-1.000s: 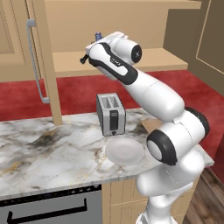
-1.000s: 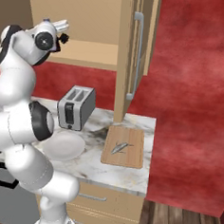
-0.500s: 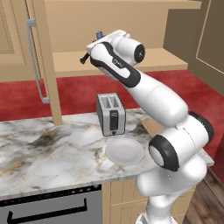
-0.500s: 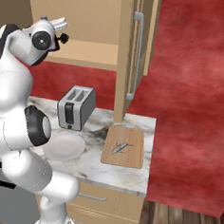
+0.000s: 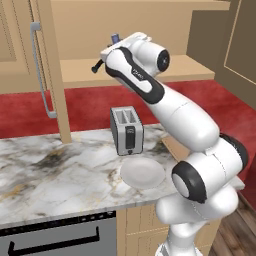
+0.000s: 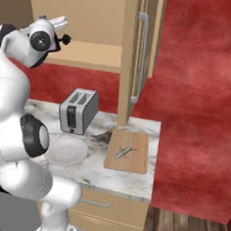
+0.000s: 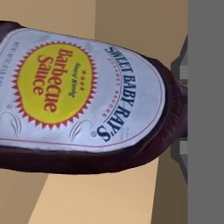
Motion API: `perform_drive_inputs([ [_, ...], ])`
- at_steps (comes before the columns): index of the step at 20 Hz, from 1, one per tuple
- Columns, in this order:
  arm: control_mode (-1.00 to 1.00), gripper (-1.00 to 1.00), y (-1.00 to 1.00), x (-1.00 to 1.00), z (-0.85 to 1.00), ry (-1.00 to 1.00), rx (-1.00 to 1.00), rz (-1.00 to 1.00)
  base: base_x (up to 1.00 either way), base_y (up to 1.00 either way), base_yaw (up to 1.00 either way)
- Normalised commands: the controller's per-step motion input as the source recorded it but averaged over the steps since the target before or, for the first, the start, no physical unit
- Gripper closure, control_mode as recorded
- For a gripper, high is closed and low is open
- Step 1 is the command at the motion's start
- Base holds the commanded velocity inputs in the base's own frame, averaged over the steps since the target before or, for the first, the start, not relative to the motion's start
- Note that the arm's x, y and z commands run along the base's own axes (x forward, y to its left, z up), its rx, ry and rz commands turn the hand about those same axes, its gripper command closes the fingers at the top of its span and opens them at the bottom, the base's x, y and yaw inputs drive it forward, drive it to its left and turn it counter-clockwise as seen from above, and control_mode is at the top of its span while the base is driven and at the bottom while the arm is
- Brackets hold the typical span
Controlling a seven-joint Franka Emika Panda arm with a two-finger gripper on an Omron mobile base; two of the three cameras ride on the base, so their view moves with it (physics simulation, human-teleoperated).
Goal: Pick the fish from the plate and place it on the cutting board. Then pick the condiment bottle from the cabinet and place it next to the cutting board.
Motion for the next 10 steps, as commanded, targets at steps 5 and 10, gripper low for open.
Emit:
perform_drive_inputs([
  [5, -1.0, 1.0, 0.0, -0.25, 0.0, 0.02, 0.01, 0.0, 0.0, 0.0, 0.0],
  [10, -1.0, 1.0, 0.0, -0.26, 0.0, 0.05, 0.06, 0.0, 0.0, 0.0, 0.0],
])
